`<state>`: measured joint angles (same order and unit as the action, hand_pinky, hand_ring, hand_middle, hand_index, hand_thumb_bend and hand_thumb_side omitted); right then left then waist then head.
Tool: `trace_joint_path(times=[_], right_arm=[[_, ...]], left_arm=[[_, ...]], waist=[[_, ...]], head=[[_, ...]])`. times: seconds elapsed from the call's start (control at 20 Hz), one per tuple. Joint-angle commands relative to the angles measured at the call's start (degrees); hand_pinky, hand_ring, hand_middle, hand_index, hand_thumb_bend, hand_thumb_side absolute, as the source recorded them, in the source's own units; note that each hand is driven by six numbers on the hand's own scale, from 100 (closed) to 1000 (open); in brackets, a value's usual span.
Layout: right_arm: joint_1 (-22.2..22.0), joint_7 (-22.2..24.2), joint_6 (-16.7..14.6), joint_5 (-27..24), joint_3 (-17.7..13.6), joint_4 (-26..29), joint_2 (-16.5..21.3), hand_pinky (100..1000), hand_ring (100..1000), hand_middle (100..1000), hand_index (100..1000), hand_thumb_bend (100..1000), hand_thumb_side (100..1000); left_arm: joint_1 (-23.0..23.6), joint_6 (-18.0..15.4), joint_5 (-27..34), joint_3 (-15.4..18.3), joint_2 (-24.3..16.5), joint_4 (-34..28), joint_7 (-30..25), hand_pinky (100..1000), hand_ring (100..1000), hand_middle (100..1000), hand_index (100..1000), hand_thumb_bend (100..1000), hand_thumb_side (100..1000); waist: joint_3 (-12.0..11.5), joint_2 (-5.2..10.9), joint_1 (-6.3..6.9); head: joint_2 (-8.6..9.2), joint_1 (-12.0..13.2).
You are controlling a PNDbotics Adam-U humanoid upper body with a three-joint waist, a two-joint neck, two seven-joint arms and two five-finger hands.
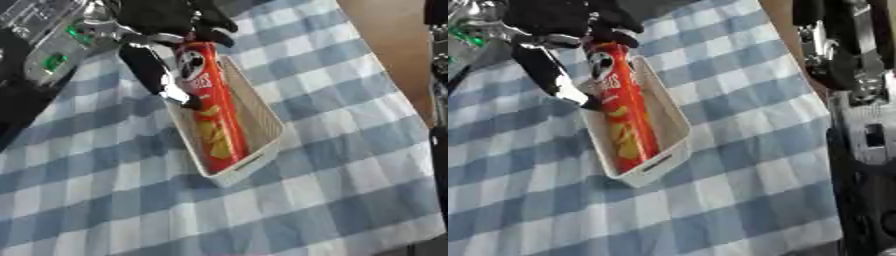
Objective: Pick up objects on the table and place them in the box.
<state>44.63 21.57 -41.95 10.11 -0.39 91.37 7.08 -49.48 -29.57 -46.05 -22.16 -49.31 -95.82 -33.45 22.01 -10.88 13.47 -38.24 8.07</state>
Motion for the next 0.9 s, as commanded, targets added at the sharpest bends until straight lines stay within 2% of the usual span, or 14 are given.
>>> trace_joint_path(times=[0.05,0.2,0.25,0.3,0.35,0.4,0.45,0.5,0.55,0.6,0.75,0.9], right_arm=[[0.4,4.3,-4.1,-0.2,-0.3,1.5,0.0,761,851,945,903,100,738],[0.3,4.4,-4.0,-0.2,-0.2,1.6,0.0,760,849,944,902,100,737],[0.4,4.4,-4.0,-0.1,-0.2,1.6,0.0,760,849,944,902,100,737],[0.4,4.3,-4.0,-0.1,-0.2,1.6,-0.1,759,848,944,902,100,737],[0.4,4.3,-4.0,0.0,-0.2,1.7,-0.1,759,848,944,902,100,737],[0.4,4.2,-4.0,0.1,-0.2,1.8,-0.2,759,847,944,902,100,738],[0.3,4.1,-3.9,0.1,-0.2,1.9,-0.2,759,847,944,902,100,738],[0.2,4.1,-3.9,0.1,-0.1,2.0,-0.4,759,846,943,901,100,741],[0.1,4.1,-3.8,0.1,0.0,2.1,-0.4,759,846,943,901,100,741],[0.0,4.0,-3.8,0.0,0.1,2.3,-0.5,758,845,943,901,100,745],[-0.5,3.9,-3.5,-0.5,0.5,2.8,-0.9,759,846,943,901,100,755],[-0.9,3.8,-3.0,-0.9,0.9,3.3,-1.7,760,848,942,900,100,760]], left_arm=[[-1.2,-3.3,0.1,0.9,-1.1,-0.9,-3.3,1000,1000,1000,1000,493,985],[-0.7,-2.7,1.2,1.6,-1.5,-2.6,-2.2,1000,1000,1000,1000,357,840],[-0.2,-2.2,1.7,2.0,-1.9,-4.0,-1.5,1000,1000,1000,1000,357,840],[0.3,-1.7,2.0,2.6,-2.5,-6.2,-0.3,1000,1000,1000,1000,337,591],[1.0,-1.0,2.0,3.2,-3.3,-8.8,1.3,1000,1000,1000,1000,332,558],[1.8,-0.2,2.3,3.9,-4.1,-12.0,3.6,1000,1000,1000,1000,297,367],[2.8,0.8,2.8,4.5,-5.0,-15.2,6.4,1000,1000,1000,1000,297,367],[3.2,1.1,3.6,5.1,-5.5,-17.0,10.0,1000,1000,1000,1000,187,284],[3.4,0.7,4.1,5.6,-6.0,-17.9,14.3,1000,1000,1000,1000,196,291],[3.4,-0.2,4.3,6.2,-6.2,-18.4,18.9,1000,1000,1000,1000,133,230],[4.2,-4.2,4.3,7.6,-6.8,-18.7,32.4,1000,1000,1000,1000,100,198],[6.1,-7.1,3.8,8.8,-7.2,-18.8,41.9,1000,1000,1000,998,100,196]], waist=[[-0.4,1.54,-0.52],[-0.7,1.61,-0.52],[-0.8,1.61,-0.52],[-0.9,1.63,-0.52],[-1.1,1.62,-0.52],[-1.4,1.64,-0.52],[-1.7,1.65,-0.52],[-2.2,1.71,-0.52],[-2.6,1.74,-0.52],[-3.2,1.80,-0.58],[-5.5,1.97,-1.19],[-7.8,1.94,-1.97]], head=[[0.44,-0.2],[0.61,-0.3],[0.67,-0.3],[0.81,-0.5],[0.92,-0.5],[1.10,-0.6],[1.25,-0.7],[1.36,-0.7],[1.47,-0.8],[1.63,-0.8],[2.10,-1.2],[2.75,-1.6]])
